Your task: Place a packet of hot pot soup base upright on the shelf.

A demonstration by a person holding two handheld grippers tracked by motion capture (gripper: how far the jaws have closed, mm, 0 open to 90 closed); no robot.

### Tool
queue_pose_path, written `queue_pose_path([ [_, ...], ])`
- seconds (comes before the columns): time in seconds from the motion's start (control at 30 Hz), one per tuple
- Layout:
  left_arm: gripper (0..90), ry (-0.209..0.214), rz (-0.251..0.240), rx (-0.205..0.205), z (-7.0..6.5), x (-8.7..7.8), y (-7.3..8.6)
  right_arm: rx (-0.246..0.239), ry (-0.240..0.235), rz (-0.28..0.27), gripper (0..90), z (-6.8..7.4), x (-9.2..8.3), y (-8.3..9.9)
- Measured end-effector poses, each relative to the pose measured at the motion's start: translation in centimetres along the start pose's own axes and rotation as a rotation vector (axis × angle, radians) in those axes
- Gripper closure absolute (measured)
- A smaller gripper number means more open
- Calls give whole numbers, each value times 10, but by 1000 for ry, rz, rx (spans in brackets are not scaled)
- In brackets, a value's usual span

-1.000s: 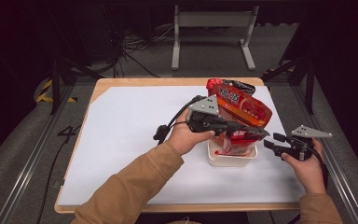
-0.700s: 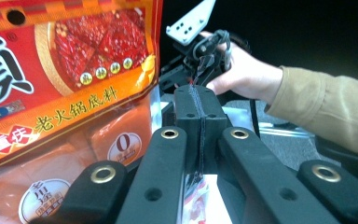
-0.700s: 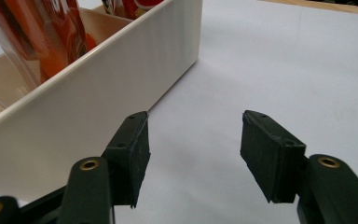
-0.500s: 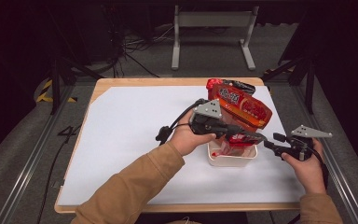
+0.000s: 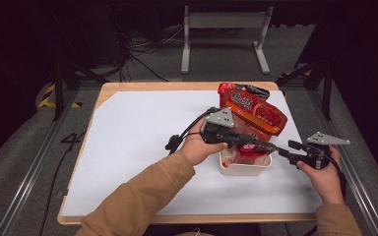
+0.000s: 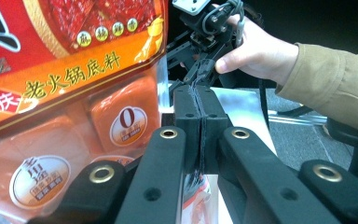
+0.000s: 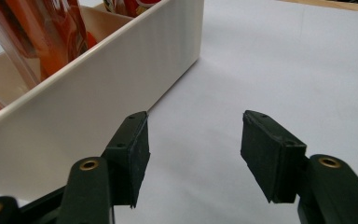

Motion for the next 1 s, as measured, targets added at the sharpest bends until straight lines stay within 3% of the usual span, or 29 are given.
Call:
queue_pose_path([
  [0.33,860,-24,10,-34,10,-10,16,2,-3,2,421,0,0,0],
  [0.67,699,-36,-12,-74,12,-18,20,-1,-6,0,415,1,5,-2],
  [0.8,552,-49,-16,-95,11,-21,20,-2,-14,0,408,2,8,-5],
  [0.9,374,-66,-17,-105,8,-25,19,-4,-23,-7,402,3,10,-8],
  [1.0,317,-84,-21,-91,5,-31,17,-4,-27,-7,397,4,12,-10],
])
Point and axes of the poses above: each handheld gripper's, and its own axes: x roughly forward along the jaws, y roughly out of its underside, z roughly to its left, the point moved 7 cm from there along x, roughly forward along the jaws, and after that the axes turned 11 degrees about -y, right-handed, at the moved point
